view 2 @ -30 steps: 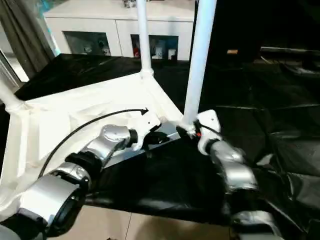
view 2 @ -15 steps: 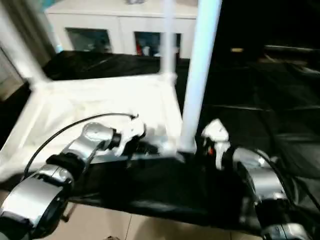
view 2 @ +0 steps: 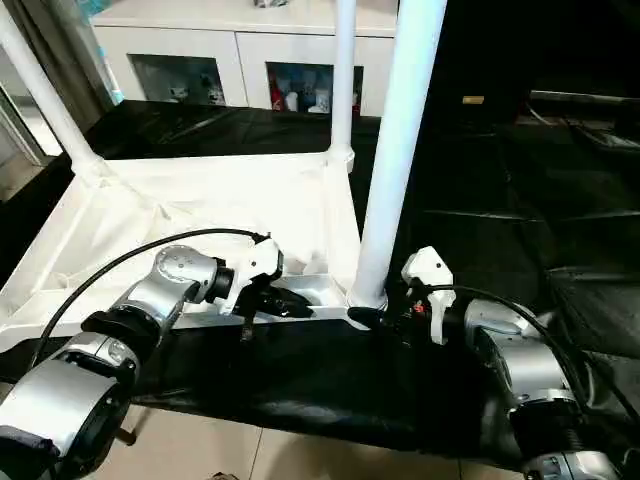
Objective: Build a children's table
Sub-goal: Rotate leg to tighten
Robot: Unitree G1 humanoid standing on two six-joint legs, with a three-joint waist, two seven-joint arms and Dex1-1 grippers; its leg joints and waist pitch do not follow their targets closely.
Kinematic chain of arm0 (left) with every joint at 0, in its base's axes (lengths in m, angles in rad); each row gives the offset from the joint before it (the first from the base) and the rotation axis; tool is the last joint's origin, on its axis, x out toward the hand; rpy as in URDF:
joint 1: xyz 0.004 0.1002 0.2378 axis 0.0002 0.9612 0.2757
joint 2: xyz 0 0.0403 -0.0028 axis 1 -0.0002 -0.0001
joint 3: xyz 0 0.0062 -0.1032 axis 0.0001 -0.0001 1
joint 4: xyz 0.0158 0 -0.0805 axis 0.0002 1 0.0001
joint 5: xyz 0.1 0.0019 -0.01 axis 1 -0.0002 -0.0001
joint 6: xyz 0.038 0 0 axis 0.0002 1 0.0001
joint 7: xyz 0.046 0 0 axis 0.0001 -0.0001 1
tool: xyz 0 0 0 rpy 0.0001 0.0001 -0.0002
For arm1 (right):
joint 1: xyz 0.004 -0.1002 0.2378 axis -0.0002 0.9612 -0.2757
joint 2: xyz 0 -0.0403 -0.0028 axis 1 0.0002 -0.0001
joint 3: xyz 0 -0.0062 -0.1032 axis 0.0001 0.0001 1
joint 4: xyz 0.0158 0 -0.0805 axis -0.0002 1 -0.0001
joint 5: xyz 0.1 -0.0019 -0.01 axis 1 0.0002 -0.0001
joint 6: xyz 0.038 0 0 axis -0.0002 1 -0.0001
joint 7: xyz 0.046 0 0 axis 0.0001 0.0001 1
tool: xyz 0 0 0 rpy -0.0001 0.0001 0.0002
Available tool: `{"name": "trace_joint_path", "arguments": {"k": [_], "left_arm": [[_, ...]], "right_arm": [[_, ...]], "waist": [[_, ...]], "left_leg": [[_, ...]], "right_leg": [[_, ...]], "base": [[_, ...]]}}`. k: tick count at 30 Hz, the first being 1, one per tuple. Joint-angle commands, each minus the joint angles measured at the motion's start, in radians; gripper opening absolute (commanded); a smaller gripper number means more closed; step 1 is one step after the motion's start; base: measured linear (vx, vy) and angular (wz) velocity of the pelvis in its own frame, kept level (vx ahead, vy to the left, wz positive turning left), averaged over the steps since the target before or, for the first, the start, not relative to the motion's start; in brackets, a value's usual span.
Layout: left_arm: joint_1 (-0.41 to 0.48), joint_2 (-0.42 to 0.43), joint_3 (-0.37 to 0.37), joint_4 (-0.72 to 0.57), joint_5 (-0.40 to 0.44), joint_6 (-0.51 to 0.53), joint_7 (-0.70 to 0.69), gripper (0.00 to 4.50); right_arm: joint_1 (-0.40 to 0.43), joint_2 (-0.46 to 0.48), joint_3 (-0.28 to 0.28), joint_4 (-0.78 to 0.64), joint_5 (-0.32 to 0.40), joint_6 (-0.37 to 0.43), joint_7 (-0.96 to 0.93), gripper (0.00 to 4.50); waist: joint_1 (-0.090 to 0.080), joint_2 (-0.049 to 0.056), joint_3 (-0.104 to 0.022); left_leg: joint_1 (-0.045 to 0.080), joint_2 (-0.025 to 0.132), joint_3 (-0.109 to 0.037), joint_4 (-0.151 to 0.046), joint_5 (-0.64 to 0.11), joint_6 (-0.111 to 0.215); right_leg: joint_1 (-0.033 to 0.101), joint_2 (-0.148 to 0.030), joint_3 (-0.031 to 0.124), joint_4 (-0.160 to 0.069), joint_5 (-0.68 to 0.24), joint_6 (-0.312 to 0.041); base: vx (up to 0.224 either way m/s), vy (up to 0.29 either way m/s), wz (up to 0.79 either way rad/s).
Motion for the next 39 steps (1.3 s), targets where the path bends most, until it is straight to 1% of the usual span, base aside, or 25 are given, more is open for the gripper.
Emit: {"name": "trace_joint_path", "arguments": {"k": [1, 3, 4, 5, 7, 8, 9, 10, 11, 12, 13, 14, 15, 16, 18, 20, 23, 25, 28, 30, 31, 33, 37, 38, 39], "left_arm": [[0.004, -0.021, -0.011, -0.032, -0.02, -0.014, -0.043, 0.0], [-0.021, -0.039, -0.01, 0.012, 0.022, -0.005, 0.122, 0.0], [-0.021, -0.039, -0.01, 0.012, 0.022, -0.005, 0.122, 0.0], [-0.031, -0.052, -0.004, 0.026, 0.029, 0.002, 0.18, 0.0], [-0.037, -0.06, 0.0, 0.034, 0.03, 0.006, 0.214, 0.0], [-0.046, -0.079, 0.008, 0.043, 0.03, 0.019, 0.267, 0.0], [-0.046, -0.079, 0.008, 0.043, 0.03, 0.019, 0.267, 0.0], [-0.058, -0.105, 0.012, 0.054, 0.034, 0.032, 0.33, 0.0], [-0.075, -0.151, 0.015, 0.069, 0.038, 0.053, 0.418, 0.0], [-0.079, -0.163, 0.016, 0.073, 0.04, 0.058, 0.441, 0.0], [-0.086, -0.191, 0.011, 0.078, 0.045, 0.062, 0.476, 0.0], [-0.09, -0.212, 0.007, 0.082, 0.05, 0.063, 0.498, 0.0], [-0.093, -0.229, 0.001, 0.084, 0.054, 0.06, 0.507, 0.0], [-0.094, -0.238, -0.002, 0.086, 0.057, 0.057, 0.509, 0.0], [-0.094, -0.244, -0.006, 0.085, 0.059, 0.052, 0.507, 0.0], [-0.089, -0.252, -0.015, 0.083, 0.065, 0.039, 0.483, 0.0], [-0.085, -0.24, -0.018, 0.086, 0.064, 0.031, 0.468, 0.0], [-0.084, -0.224, -0.02, 0.089, 0.064, 0.027, 0.462, 0.0], [-0.08, -0.199, -0.018, 0.088, 0.067, 0.019, 0.431, 0.0], [-0.071, -0.172, -0.022, 0.08, 0.064, 0.0, 0.367, 0.0], [-0.068, -0.162, -0.023, 0.077, 0.061, -0.004, 0.341, 0.0], [-0.064, -0.147, -0.026, 0.072, 0.058, -0.011, 0.303, 0.0], [-0.054, -0.088, -0.035, 0.062, 0.051, -0.042, 0.182, 0.0], [-0.05, -0.073, -0.036, 0.057, 0.044, -0.053, 0.138, 0.0], [-0.045, -0.058, -0.035, 0.051, 0.035, -0.06, 0.088, 0.0]], "right_arm": [[0.011, 0.023, 0.033, -0.018, 0.006, 0.013, 0.022, 3.14], [-0.004, 0.078, 0.022, 0.059, -0.057, -0.014, -0.135, 3.11], [-0.004, 0.078, 0.022, 0.059, -0.057, -0.014, -0.135, 3.07], [-0.012, 0.101, 0.014, 0.083, -0.071, -0.02, -0.194, 3.04], [-0.016, 0.115, 0.009, 0.095, -0.077, -0.021, -0.227, 3.02], [-0.027, 0.148, -0.008, 0.119, -0.081, -0.017, -0.301, 3.0], [-0.027, 0.148, -0.008, 0.119, -0.081, -0.017, -0.301, 2.98], [-0.043, 0.194, -0.027, 0.146, -0.082, -0.01, -0.384, 2.97], [-0.077, 0.266, -0.058, 0.192, -0.079, -0.001, -0.51, 2.94], [-0.086, 0.284, -0.064, 0.204, -0.08, -0.002, -0.54, 2.91], [-0.11, 0.322, -0.076, 0.232, -0.083, -0.006, -0.602, 2.91], [-0.128, 0.348, -0.081, 0.251, -0.088, -0.012, -0.642, 2.79], [-0.142, 0.369, -0.081, 0.263, -0.091, -0.022, -0.661, 2.79], [-0.15, 0.38, -0.079, 0.27, -0.093, -0.028, -0.669, 2.76], [-0.154, 0.385, -0.071, 0.274, -0.099, -0.033, -0.667, 2.76], [-0.155, 0.386, -0.043, 0.269, -0.123, -0.063, -0.649, 2.76], [-0.148, 0.376, -0.042, 0.257, -0.148, -0.102, -0.645, 2.76], [-0.145, 0.354, -0.052, 0.254, -0.15, -0.131, -0.627, 3.29], [-0.137, 0.316, -0.068, 0.234, -0.128, -0.147, -0.568, 3.51], [-0.116, 0.248, -0.042, 0.198, -0.147, -0.156, -0.483, 3.63], [-0.104, 0.227, -0.037, 0.178, -0.138, -0.153, -0.433, 3.76], [-0.088, 0.197, -0.03, 0.149, -0.124, -0.153, -0.369, 3.76], [-0.02, 0.077, 0.015, 0.03, -0.074, -0.127, -0.122, 3.76], [-0.006, 0.052, 0.026, 0.006, -0.065, -0.121, -0.075, 3.76], [0.003, 0.034, 0.034, -0.008, -0.06, -0.119, -0.043, 3.76]], "waist": [[0.004, -0.027, -0.062], [-0.001, -0.026, -0.061], [-0.004, -0.026, -0.06], [-0.006, -0.028, -0.053], [-0.007, -0.028, -0.052], [-0.007, -0.026, -0.051], [-0.011, -0.026, -0.049], [-0.014, -0.024, -0.051], [-0.028, -0.017, -0.049], [-0.028, -0.017, -0.049], [-0.039, -0.019, -0.05], [-0.042, -0.022, -0.05], [-0.045, -0.017, -0.052], [-0.046, -0.018, -0.051], [-0.048, -0.022, -0.053], [-0.047, -0.021, -0.055], [-0.048, -0.019, -0.056], [-0.049, -0.022, -0.055], [-0.046, -0.02, -0.056], [-0.041, -0.023, -0.058], [-0.035, -0.022, -0.063], [-0.025, -0.02, -0.064], [-0.001, -0.021, -0.065], [0.002, -0.021, -0.064], [0.003, -0.02, -0.064]], "left_leg": [[0.006, 0.089, -0.041, -0.068, -0.143, 0.127], [0.008, 0.089, -0.042, -0.07, -0.155, 0.112], [0.01, 0.087, -0.042, -0.07, -0.168, 0.104], [0.018, 0.082, -0.04, -0.071, -0.212, 0.083], [0.017, 0.081, -0.043, -0.074, -0.222, 0.071], [0.019, 0.083, -0.044, -0.076, -0.231, 0.064], [0.023, 0.085, -0.046, -0.079, -0.254, 0.052], [0.021, 0.085, -0.048, -0.08, -0.257, 0.044], [0.022, 0.087, -0.054, -0.085, -0.296, 0.017], [0.022, 0.087, -0.054, -0.085, -0.296, 0.017], [0.022, 0.088, -0.058, -0.087, -0.317, 0.002], [0.021, 0.084, -0.057, -0.086, -0.326, 0.001], [0.025, 0.083, -0.053, -0.084, -0.322, 0.005], [0.023, 0.081, -0.052, -0.083, -0.318, 0.009], [0.014, 0.076, -0.05, -0.079, -0.279, 0.045], [0.011, 0.077, -0.049, -0.078, -0.253, 0.063], [0.01, 0.08, -0.05, -0.078, -0.241, 0.075], [0.011, 0.081, -0.049, -0.079, -0.249, 0.077], [0.009, 0.081, -0.049, -0.078, -0.241, 0.087], [0.006, 0.08, -0.047, -0.075, -0.211, 0.105], [0.005, 0.082, -0.045, -0.07, -0.174, 0.128], [0.004, 0.086, -0.043, -0.067, -0.136, 0.155], [0.006, 0.09, -0.041, -0.063, -0.121, 0.187], [0.003, 0.092, -0.042, -0.064, -0.122, 0.194], [0.004, 0.093, -0.042, -0.064, -0.13, 0.188]], "right_leg": [[0.05, -0.095, 0.065, -0.065, -0.205, -0.219], [0.045, -0.095, 0.065, -0.068, -0.224, -0.216], [0.043, -0.095, 0.064, -0.071, -0.247, -0.216], [0.039, -0.095, 0.064, -0.087, -0.344, -0.192], [0.043, -0.095, 0.063, -0.092, -0.396, -0.174], [0.039, -0.094, 0.064, -0.096, -0.419, -0.163], [0.036, -0.094, 0.063, -0.1, -0.435, -0.157], [0.038, -0.095, 0.064, -0.097, -0.431, -0.157], [0.036, -0.094, 0.062, -0.097, -0.431, -0.161], [0.036, -0.094, 0.062, -0.097, -0.431, -0.161], [0.035, -0.096, 0.063, -0.096, -0.425, -0.166], [0.038, -0.096, 0.061, -0.099, -0.421, -0.167], [0.033, -0.097, 0.067, -0.101, -0.393, -0.176], [0.033, -0.096, 0.067, -0.1, -0.383, -0.18], [0.042, -0.097, 0.068, -0.096, -0.357, -0.182], [0.045, -0.097, 0.067, -0.092, -0.335, -0.187], [0.046, -0.096, 0.066, -0.088, -0.302, -0.198], [0.045, -0.095, 0.067, -0.088, -0.306, -0.202], [0.048, -0.096, 0.067, -0.085, -0.291, -0.205], [0.051, -0.095, 0.067, -0.081, -0.257, -0.208], [0.055, -0.096, 0.069, -0.071, -0.192, -0.223], [0.053, -0.095, 0.068, -0.061, -0.118, -0.241], [0.057, -0.095, 0.066, -0.054, -0.081, -0.244], [0.057, -0.097, 0.067, -0.053, -0.083, -0.244], [0.054, -0.097, 0.066, -0.054, -0.1, -0.242]], "base": [[0.0, 0.0, 0.0], [0.0, 0.0, 0.0], [0.0, 0.0, 0.0], [0.0, 0.0, 0.0], [0.0, 0.0, 0.0], [0.0, 0.0, 0.0], [0.0, 0.0, 0.0], [0.0, 0.0, 0.0], [0.0, 0.0, 0.0], [0.0, 0.0, 0.0], [0.0, 0.0, 0.0], [0.0, 0.0, 0.0], [0.0, 0.0, 0.0], [0.0, 0.0, 0.0], [0.0, 0.0, 0.0], [0.0, 0.0, 0.0], [0.0, 0.0, 0.0], [0.0, 0.0, 0.0], [0.0, 0.0, 0.0], [0.0, 0.0, 0.0], [0.0, 0.0, 0.0], [0.0, 0.0, 0.0], [0.0, 0.0, 0.0], [0.0, 0.0, 0.0], [0.0, 0.0, 0.0]]}}
